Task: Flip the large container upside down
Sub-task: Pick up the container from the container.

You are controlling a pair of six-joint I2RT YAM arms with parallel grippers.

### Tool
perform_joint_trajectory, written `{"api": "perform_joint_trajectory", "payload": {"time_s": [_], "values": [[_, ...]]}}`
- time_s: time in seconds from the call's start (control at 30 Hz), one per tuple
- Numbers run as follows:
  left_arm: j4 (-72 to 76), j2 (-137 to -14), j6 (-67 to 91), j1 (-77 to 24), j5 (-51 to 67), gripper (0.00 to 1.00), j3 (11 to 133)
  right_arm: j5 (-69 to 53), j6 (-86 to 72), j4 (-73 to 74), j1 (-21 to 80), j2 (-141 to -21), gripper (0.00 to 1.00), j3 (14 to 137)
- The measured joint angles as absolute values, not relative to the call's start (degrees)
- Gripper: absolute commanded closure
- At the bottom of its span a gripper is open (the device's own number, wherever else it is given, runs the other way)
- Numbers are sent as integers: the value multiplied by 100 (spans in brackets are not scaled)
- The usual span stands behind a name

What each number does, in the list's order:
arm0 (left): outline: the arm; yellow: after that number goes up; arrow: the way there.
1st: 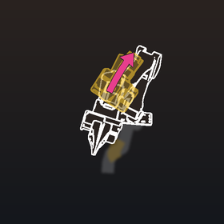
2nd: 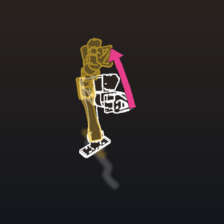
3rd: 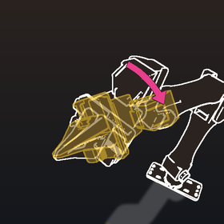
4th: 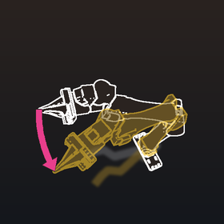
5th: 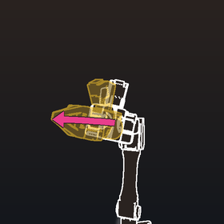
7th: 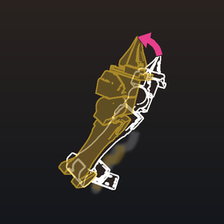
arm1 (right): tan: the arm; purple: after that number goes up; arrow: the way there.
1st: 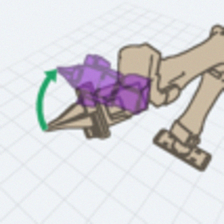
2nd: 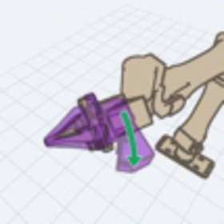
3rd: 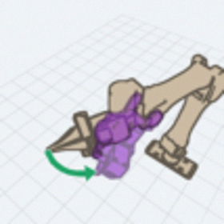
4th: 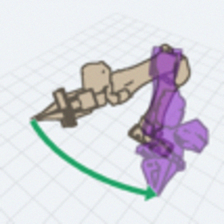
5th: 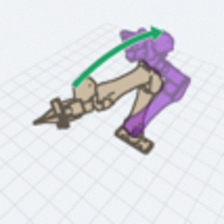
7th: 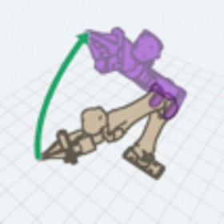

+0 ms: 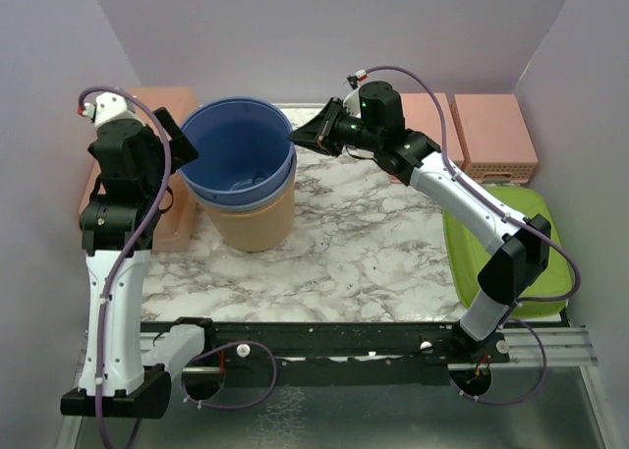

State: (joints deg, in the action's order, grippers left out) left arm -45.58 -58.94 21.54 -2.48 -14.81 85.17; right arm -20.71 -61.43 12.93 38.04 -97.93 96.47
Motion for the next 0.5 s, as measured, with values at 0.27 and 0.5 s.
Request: {"api": "perform_joint_trajectory", "payload": {"time_s": [0.27,0.5], "values": [[-5129,-5655,2578,-248,-1973,2,9109,-2093,-6514,1214,3736,-9837,99,9647],[-5636,-5371,3168,-285,-1730,25,9218,-2193,-7017,716,3577,-9870,100,9362]]}}
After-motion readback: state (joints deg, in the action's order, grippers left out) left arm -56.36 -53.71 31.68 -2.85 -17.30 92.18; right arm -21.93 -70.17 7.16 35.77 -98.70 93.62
